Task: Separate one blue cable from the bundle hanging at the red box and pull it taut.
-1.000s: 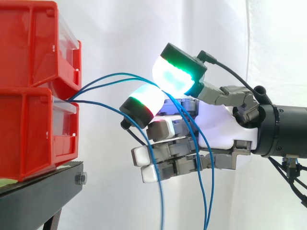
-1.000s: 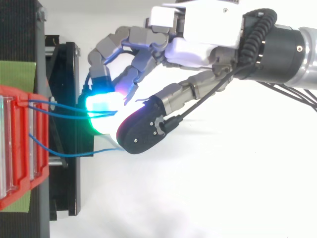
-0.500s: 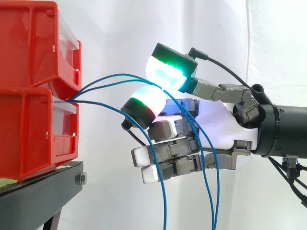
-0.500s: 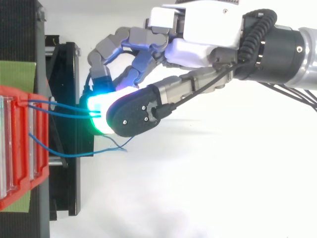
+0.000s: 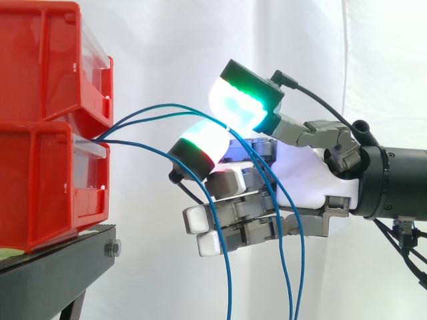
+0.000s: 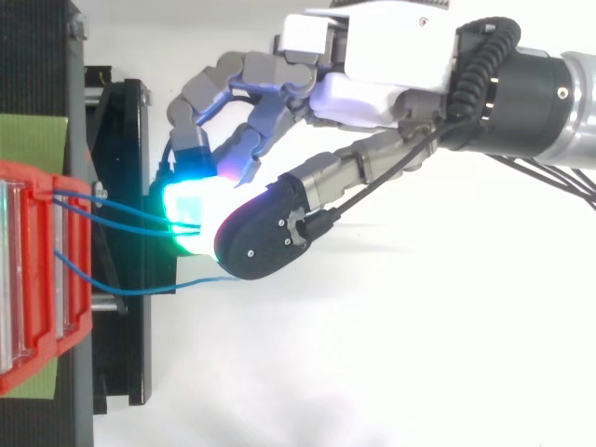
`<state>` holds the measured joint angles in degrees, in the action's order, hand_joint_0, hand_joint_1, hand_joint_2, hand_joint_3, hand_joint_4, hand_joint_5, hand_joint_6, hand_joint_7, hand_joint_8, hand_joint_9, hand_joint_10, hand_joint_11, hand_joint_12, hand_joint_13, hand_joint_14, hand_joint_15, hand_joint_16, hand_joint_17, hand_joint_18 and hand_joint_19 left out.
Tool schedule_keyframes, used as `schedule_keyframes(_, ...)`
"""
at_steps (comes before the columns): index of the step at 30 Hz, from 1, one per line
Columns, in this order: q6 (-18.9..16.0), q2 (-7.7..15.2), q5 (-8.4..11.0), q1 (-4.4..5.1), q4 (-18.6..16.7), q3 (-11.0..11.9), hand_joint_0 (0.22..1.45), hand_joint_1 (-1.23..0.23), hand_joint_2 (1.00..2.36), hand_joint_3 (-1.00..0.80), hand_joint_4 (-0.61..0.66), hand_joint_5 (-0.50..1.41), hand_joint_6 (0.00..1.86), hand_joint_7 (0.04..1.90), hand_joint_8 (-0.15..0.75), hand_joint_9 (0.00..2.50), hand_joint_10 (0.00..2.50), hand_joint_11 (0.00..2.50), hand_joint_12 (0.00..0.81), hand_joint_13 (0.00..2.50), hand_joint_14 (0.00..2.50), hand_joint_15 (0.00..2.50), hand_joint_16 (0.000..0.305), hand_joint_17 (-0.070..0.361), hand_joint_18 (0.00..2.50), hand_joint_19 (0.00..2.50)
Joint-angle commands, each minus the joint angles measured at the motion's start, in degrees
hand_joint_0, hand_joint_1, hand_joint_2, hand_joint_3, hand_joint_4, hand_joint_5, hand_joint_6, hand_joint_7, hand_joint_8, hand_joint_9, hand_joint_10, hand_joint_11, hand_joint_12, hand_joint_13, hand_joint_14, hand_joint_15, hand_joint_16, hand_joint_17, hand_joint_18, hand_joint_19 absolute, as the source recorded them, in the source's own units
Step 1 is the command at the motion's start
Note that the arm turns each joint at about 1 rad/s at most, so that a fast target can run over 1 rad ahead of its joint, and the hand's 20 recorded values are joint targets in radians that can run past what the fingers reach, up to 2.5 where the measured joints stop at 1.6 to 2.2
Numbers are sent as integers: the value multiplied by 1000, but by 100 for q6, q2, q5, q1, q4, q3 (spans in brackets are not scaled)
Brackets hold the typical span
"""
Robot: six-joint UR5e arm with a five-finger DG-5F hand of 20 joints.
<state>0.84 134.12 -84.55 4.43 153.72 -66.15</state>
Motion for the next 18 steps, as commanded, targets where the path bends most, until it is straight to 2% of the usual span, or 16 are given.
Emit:
schedule_keyframes(1, 13, 0, 0, 6, 0, -3, 513, -593, 1000, -500, 126, -202, 901, 973, 349, 1062, 16, 1059, 398, 796, 19, 561, 53, 119, 662, 486)
schedule_keyframes(7, 22, 0, 0, 23, 0, -3, 475, -577, 1000, -500, 137, -206, 887, 953, 361, 1055, 14, 1054, 413, 792, 17, 560, 57, 129, 667, 483)
schedule_keyframes(10, 31, 0, 0, 32, 0, -3, 462, -663, 1000, -500, 148, -207, 886, 938, 365, 1070, 14, 1073, 415, 817, 17, 563, 58, 131, 673, 475)
schedule_keyframes(12, 31, 0, 0, 32, -9, -12, 522, -802, 1000, -500, 116, -212, 885, 961, 337, 1066, 16, 1117, 380, 838, 19, 599, 53, 120, 648, 475)
schedule_keyframes(14, 31, 0, 0, 32, -17, -12, 570, -832, 1000, -500, 100, -213, 886, 982, 319, 1073, 16, 1155, 368, 841, 20, 604, 51, 114, 642, 479)
schedule_keyframes(15, 31, 0, 0, 32, -17, -12, 651, -833, 1000, -500, 99, -209, 900, 982, 313, 1087, 15, 1172, 360, 854, 20, 616, 49, 110, 649, 475)
schedule_keyframes(16, 31, 0, 0, 32, -17, -12, 668, -831, 1000, -500, 94, -207, 902, 989, 314, 1091, 15, 1177, 358, 864, 22, 615, 49, 110, 650, 474)
schedule_keyframes(18, 31, 0, 9, 32, -17, -12, 686, -816, 1009, -394, 50, -208, 914, 1064, 322, 1106, 14, 1186, 360, 882, 20, 633, 49, 109, 662, 483)
